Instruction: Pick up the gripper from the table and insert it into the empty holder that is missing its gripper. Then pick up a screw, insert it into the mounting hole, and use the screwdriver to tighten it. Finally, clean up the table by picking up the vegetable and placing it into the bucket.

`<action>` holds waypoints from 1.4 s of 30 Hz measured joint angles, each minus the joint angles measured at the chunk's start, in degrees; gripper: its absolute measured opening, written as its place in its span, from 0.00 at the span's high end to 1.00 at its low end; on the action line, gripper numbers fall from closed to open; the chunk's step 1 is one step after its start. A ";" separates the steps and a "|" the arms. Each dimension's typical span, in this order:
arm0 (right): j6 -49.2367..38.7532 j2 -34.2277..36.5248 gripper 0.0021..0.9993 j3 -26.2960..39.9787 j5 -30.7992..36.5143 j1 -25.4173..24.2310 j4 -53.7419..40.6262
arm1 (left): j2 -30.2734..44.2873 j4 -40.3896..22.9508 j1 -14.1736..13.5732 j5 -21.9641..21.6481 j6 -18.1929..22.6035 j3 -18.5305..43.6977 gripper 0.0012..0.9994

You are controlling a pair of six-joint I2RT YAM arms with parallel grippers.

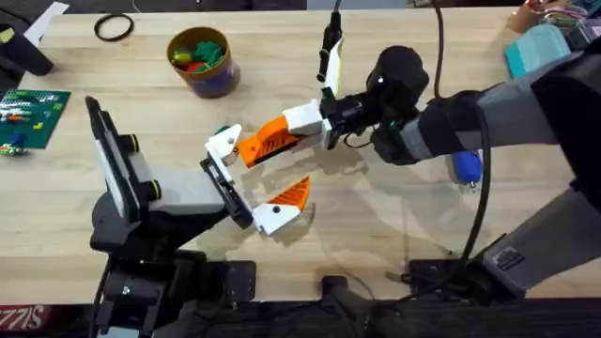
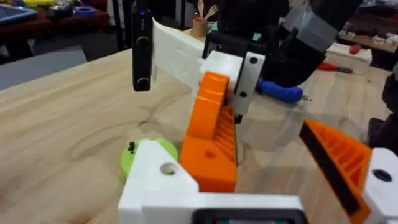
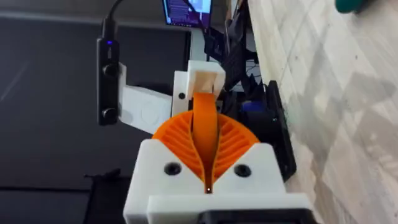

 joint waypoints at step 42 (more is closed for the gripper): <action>-12.61 -0.43 0.98 5.70 1.14 1.65 -16.97 | 0.00 -3.07 1.76 8.19 -1.96 0.74 0.01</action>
